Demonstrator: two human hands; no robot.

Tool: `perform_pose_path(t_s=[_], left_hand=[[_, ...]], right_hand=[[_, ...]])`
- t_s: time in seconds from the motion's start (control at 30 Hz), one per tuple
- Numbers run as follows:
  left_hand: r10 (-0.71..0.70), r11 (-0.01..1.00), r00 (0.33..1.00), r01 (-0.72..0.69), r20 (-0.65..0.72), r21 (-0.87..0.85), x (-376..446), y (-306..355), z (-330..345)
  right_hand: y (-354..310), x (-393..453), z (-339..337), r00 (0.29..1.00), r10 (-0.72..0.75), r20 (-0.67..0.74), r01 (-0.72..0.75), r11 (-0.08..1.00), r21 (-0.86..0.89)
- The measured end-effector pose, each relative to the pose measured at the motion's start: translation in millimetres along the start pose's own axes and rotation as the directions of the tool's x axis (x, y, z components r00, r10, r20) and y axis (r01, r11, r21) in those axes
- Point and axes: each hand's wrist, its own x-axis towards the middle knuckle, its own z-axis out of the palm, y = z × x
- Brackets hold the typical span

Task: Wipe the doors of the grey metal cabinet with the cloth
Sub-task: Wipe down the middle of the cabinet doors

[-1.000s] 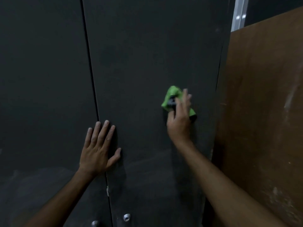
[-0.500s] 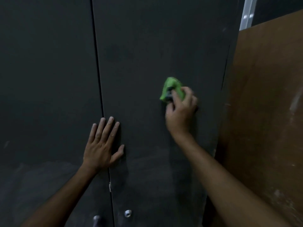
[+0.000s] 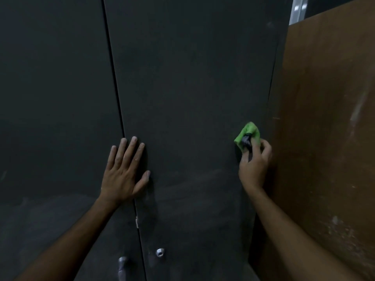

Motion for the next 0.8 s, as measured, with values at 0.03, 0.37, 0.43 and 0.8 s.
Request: perform_pose_path(t_s=[0.03, 0.37, 0.43, 0.8], left_hand=[[0.001, 1.0, 1.0, -0.001, 0.004, -0.003, -0.2, -1.0, -1.1], [0.007, 1.0, 1.0, -0.008, 0.01, 0.015, -0.3, -1.5, 2.7], [0.004, 1.0, 1.0, -0.004, 0.003, 0.025, -1.1, -1.6, 3.6], [0.018, 0.999, 1.0, -0.018, 0.0, 0.046, -1.6, -1.9, 6.5]], right_hand=[[8.7, -19.1, 7.0, 0.999, 0.047, 0.006, -0.046, 0.999, -0.013], [16.8, 7.8, 10.0, 0.832, 0.554, -0.025, -0.531, 0.81, 0.251], [5.5, -0.9, 12.4, 0.919, 0.394, -0.024, -0.382, 0.902, 0.202], [-2.6, -1.3, 5.2, 0.799, 0.597, 0.076, -0.593, 0.759, 0.268]])
